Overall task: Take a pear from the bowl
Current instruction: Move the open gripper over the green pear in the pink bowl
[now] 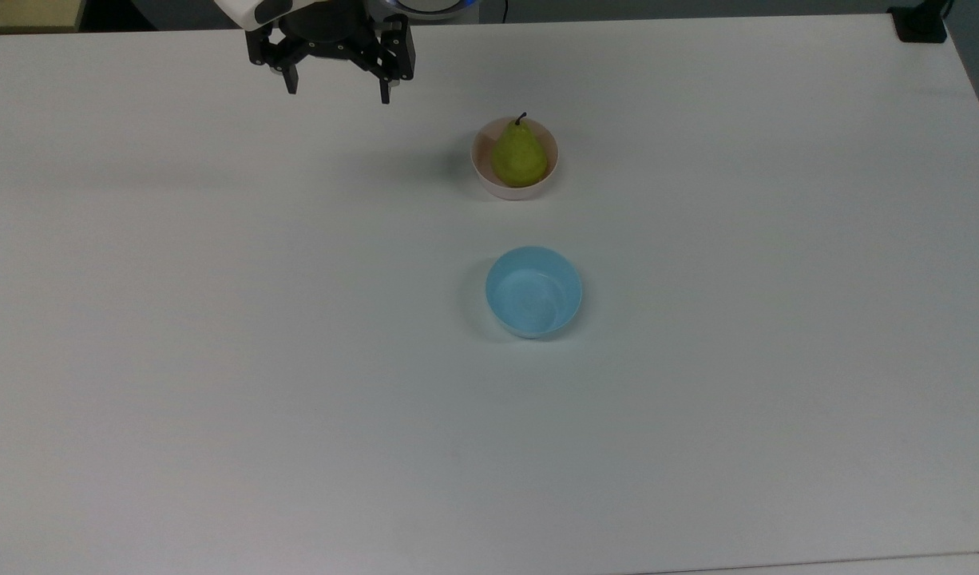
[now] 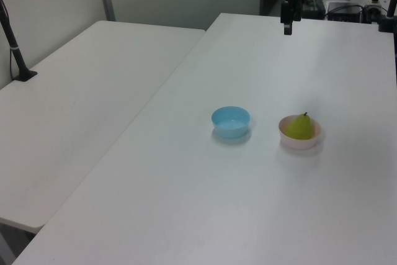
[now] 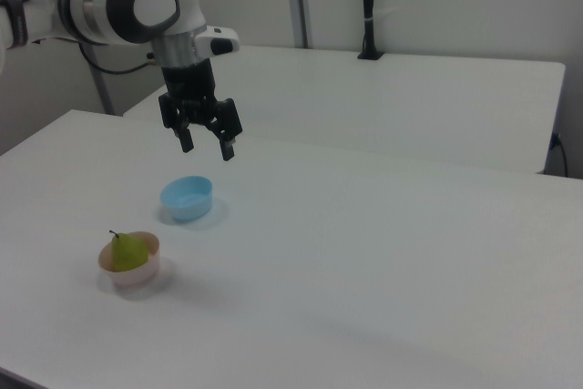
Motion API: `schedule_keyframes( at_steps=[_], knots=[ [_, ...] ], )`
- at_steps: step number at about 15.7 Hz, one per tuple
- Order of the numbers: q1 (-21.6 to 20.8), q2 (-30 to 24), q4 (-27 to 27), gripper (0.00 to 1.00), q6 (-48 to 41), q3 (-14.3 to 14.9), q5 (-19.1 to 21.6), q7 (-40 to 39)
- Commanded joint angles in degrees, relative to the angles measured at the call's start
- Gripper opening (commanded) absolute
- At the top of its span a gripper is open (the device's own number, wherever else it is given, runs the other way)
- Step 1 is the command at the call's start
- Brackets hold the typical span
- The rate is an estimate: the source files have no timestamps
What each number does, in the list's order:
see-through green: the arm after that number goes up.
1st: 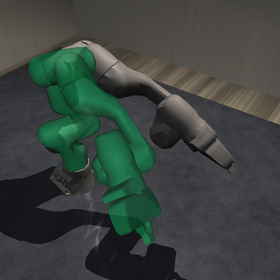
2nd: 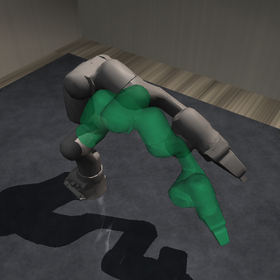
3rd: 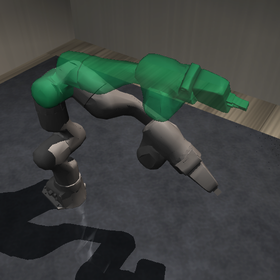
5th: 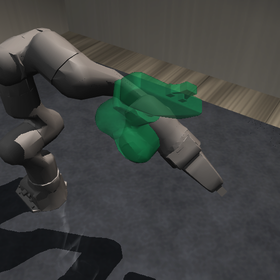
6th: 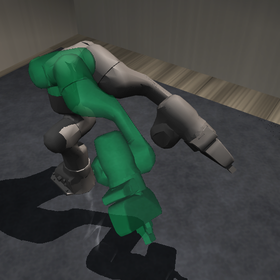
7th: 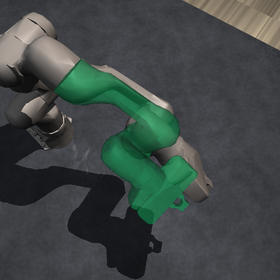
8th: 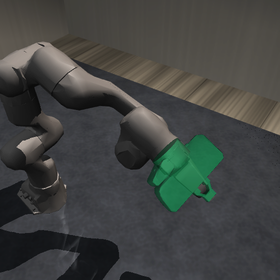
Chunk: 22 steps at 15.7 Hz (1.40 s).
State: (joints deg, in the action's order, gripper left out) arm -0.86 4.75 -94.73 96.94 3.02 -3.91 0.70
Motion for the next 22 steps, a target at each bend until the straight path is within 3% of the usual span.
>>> schedule_keyframes(
  at_steps=[1,4,9,12,17,22],
  knots=[
    [-3.7,-0.6,-0.4,1.0,-0.6,3.4,-0.5,0.4],
    [-4.8,-0.4,-0.4,1.0,-0.6,3.5,-0.1,0.4],
    [-13.8,-0.2,-0.5,1.0,-0.5,8.6,0.2,0.4],
    [-21.3,1.0,-0.8,1.0,-0.8,12.0,0.2,-0.4],
    [-27.9,5.7,-3.6,1.0,-0.5,12.3,0.1,-0.5],
    [-29.5,7.5,-7.4,1.0,-0.4,11.2,0.0,-4.5]
  ],
)
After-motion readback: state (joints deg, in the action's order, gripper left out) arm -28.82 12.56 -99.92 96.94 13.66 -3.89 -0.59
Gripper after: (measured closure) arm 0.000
